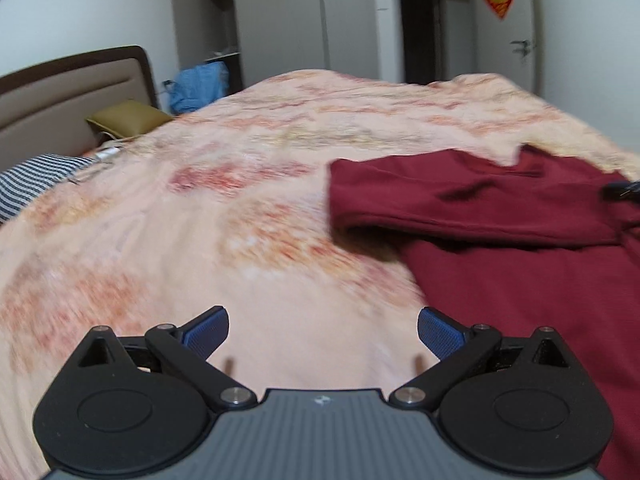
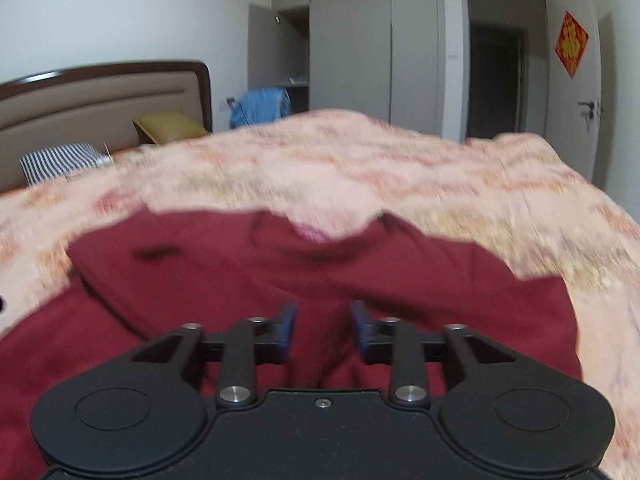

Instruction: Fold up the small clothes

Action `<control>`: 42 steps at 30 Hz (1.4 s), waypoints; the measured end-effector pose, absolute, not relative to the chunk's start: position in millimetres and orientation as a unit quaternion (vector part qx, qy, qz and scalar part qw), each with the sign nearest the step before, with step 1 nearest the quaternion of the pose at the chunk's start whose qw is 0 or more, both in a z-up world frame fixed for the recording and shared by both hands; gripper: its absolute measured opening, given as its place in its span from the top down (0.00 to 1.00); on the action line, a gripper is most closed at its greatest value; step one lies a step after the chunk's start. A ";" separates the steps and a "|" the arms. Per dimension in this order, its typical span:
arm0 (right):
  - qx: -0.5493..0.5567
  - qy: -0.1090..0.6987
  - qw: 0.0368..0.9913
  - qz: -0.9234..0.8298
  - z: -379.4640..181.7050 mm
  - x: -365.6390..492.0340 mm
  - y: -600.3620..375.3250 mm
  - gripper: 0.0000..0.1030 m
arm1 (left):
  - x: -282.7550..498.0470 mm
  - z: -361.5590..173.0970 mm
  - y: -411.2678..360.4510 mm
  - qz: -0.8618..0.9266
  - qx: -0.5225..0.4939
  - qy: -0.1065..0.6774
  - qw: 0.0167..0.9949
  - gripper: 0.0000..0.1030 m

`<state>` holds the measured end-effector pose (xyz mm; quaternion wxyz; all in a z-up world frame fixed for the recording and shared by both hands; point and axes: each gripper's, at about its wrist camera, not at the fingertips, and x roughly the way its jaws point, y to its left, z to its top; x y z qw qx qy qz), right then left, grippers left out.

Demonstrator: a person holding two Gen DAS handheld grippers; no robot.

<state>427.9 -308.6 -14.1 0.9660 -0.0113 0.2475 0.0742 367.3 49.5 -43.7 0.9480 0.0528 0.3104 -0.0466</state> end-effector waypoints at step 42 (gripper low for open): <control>-0.286 0.182 0.940 0.044 -64.0 132.9 -247.9 0.17 | 142.3 -59.0 -14.4 -0.094 0.064 0.311 0.944 0.00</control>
